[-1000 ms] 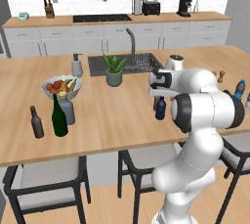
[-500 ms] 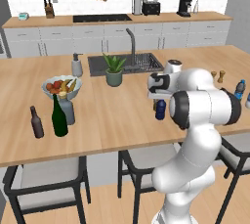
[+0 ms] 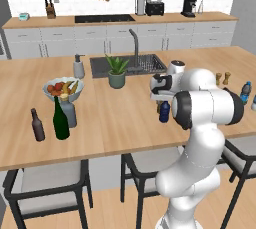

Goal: Move the plastic bottles in the middle to the plastics group, and the glass bottles in the middle to the glass group.

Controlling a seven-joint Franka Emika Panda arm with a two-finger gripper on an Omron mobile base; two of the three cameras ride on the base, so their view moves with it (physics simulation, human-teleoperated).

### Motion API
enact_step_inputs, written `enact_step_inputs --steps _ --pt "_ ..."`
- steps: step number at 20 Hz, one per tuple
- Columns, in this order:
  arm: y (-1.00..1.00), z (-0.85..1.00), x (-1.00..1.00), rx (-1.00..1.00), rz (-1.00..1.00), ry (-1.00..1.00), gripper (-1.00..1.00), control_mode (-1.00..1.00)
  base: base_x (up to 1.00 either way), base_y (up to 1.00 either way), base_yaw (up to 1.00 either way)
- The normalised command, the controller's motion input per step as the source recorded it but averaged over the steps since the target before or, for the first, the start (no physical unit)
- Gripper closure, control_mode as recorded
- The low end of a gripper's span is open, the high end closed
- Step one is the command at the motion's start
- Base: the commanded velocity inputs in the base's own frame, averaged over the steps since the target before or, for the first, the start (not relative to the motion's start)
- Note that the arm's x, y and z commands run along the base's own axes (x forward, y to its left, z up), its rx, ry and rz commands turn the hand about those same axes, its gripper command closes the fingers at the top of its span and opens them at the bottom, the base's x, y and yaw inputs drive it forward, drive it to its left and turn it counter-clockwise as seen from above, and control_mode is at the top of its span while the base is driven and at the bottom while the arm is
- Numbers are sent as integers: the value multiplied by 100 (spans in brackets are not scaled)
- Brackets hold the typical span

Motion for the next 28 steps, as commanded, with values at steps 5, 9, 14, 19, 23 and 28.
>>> enact_step_inputs --steps 5,9,14,19,23,28 --pt "0 -2 1 0 0 -1 -100 -100 0 0 0" --pt "0 -20 0 0 0 0 -100 -100 0 0 0" --pt "0 -18 0 0 0 0 -100 -100 0 0 0" --pt "0 -1 0 0 0 0 -100 -100 0 0 0" --pt "0 0 0 0 0 0 100 -100 0 0 0" --pt "0 0 0 0 0 0 100 -100 0 0 0"
